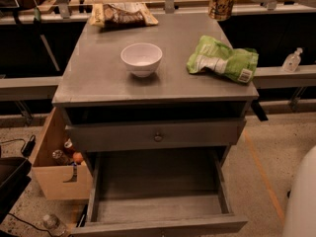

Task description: Pick orange can from middle drawer and place on counter

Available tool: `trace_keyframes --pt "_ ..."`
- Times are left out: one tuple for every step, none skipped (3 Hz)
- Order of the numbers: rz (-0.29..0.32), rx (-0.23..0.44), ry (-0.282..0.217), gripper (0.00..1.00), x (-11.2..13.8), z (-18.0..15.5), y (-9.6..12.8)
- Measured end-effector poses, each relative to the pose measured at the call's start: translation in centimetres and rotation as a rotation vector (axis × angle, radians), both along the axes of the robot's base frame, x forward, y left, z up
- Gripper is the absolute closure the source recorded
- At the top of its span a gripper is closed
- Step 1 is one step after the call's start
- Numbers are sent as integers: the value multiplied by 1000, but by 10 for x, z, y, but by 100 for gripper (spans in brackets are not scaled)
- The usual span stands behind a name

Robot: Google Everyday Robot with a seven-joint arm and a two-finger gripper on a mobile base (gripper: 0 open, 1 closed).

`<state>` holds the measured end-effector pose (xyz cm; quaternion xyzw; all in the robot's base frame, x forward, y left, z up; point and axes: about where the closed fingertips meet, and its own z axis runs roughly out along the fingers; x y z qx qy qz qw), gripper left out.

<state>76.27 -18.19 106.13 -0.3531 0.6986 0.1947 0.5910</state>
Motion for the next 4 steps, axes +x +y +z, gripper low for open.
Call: trace_keyframes --pt "0 0 0 100 0 0 0" --pt "29 14 -1 100 18 -5 21" --pt "55 48 4 100 60 -17 65" --pt "49 109 24 100 98 -32 107"
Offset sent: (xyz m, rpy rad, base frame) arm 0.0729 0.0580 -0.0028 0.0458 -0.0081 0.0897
